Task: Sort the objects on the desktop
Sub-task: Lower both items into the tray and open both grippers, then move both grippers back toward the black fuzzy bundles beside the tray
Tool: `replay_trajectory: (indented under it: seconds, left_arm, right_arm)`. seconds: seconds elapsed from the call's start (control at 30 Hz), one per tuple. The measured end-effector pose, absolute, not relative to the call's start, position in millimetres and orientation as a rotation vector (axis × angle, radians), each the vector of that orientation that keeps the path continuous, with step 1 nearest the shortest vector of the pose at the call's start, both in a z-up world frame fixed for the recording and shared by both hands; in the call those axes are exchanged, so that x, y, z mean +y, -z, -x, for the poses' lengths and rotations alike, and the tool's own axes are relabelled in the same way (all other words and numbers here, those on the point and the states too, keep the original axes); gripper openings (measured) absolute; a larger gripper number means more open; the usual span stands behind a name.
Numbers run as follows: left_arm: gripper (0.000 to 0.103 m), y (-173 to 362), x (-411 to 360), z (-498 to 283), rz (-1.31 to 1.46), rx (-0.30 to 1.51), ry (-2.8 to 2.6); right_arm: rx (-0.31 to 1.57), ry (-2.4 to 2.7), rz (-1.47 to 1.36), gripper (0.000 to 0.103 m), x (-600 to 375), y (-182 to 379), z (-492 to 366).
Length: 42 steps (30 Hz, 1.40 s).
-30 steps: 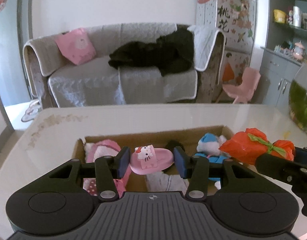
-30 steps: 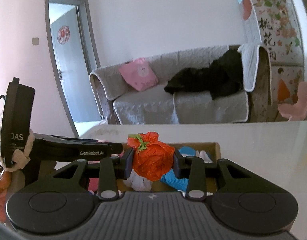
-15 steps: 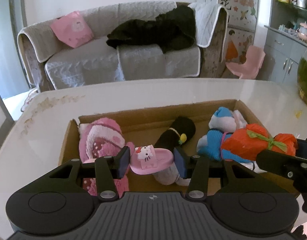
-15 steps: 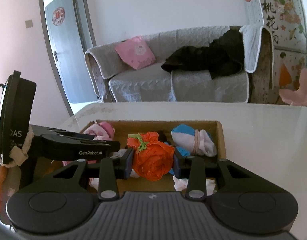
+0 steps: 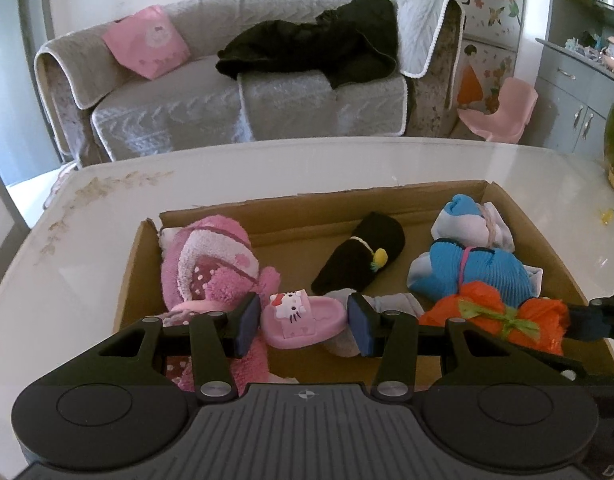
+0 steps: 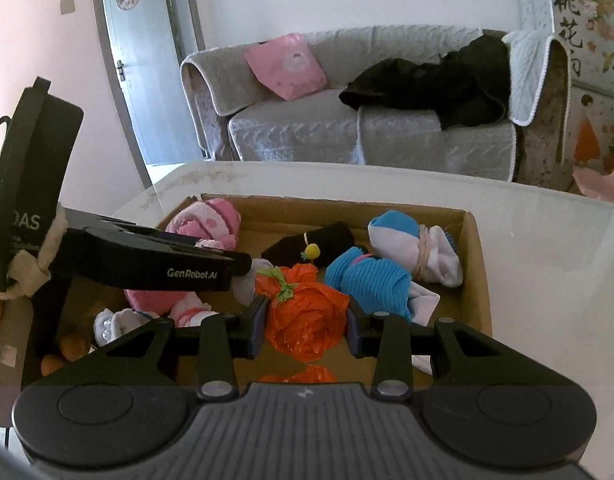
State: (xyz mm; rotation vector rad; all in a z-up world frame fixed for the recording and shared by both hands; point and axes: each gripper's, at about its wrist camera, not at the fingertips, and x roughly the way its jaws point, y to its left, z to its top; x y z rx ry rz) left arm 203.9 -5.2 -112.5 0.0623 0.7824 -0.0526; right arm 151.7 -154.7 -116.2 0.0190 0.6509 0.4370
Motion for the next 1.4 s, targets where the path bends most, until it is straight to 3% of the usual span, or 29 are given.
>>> replay_trajectory:
  seconds: [0.33,0.4,0.47,0.6,0.7,1.0,1.4]
  left_arm:
    - [0.056,117.5,-5.1,-206.6,-0.047,0.788,0.057]
    - [0.057,117.2,-4.1,-206.9,-0.038,0.791,0.059]
    - [0.066,116.6,-4.4,-206.2,-0.036,0.796,0.066]
    - [0.074,112.1,-7.6,-199.0,-0.051,0.790,0.083]
    - [0.088,98.4,-4.7,-184.6,-0.054,0.738,0.078]
    - [0.091,70.7,37.2,-103.9,0.024,0.645,0.064]
    - [0.095,114.2,-0.8,-2.8,-0.019,0.646,0.098]
  right_arm:
    - [0.685,-0.423,0.007,0.038,-152.7,123.4,-156.8]
    - [0.671,-0.416,0.014,0.049,-153.2,122.4,-154.4]
    - [0.654,-0.408,0.025,0.057,-154.0,119.2,-151.0]
    - [0.591,-0.414,0.034,0.063,-162.4,103.2,-137.3]
    - [0.529,-0.404,0.017,0.068,-177.9,88.1,-119.4]
    - [0.482,-0.401,-0.023,0.077,-219.6,94.0,-45.2]
    - [0.486,-0.227,-0.053,0.092,-182.2,154.9,-23.5]
